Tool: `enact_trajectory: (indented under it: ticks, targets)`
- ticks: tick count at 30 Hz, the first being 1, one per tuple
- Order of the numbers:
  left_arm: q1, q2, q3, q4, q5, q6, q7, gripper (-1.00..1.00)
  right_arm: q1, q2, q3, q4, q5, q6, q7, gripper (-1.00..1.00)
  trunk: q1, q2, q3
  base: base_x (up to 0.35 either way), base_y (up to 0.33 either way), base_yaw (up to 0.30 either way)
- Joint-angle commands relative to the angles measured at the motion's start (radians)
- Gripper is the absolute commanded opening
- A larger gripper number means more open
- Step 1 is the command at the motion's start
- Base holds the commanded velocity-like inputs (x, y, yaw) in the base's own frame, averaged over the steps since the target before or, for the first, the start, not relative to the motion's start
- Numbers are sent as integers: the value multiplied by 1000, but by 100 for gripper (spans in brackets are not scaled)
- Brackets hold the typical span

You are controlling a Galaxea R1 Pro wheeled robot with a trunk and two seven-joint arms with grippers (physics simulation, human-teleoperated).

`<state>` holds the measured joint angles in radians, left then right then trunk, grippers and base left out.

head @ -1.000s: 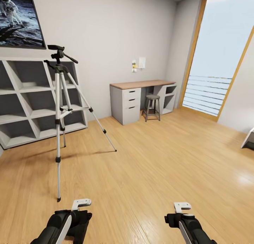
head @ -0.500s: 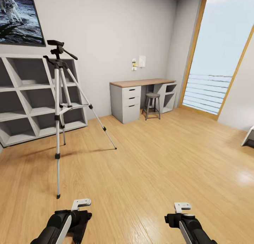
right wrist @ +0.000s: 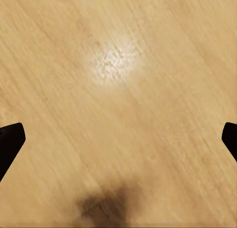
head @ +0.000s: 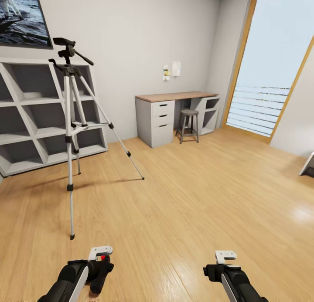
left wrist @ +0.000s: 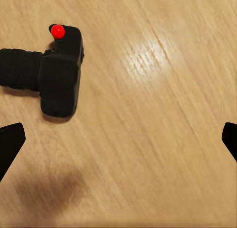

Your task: Attach the digital camera to the camera tripod in the bedroom.

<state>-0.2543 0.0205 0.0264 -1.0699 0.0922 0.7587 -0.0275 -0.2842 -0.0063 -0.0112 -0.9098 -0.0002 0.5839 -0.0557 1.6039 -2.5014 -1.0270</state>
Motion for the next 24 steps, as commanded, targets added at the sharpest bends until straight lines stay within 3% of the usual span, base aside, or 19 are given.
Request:
enact_trajectory:
  ticks: [1, 24]
  targets:
    - [0, 0, 2, 0, 9, 5, 1, 100, 0, 0, 0, -1, 0, 5, -3, 100, 0, -1, -5, 0, 0, 0]
    - [0, 1, 3, 2, 10, -1, 1, 100, 0, -1, 2, -1, 0, 5, -4, 100, 11, -6, -94, 0, 0, 0]
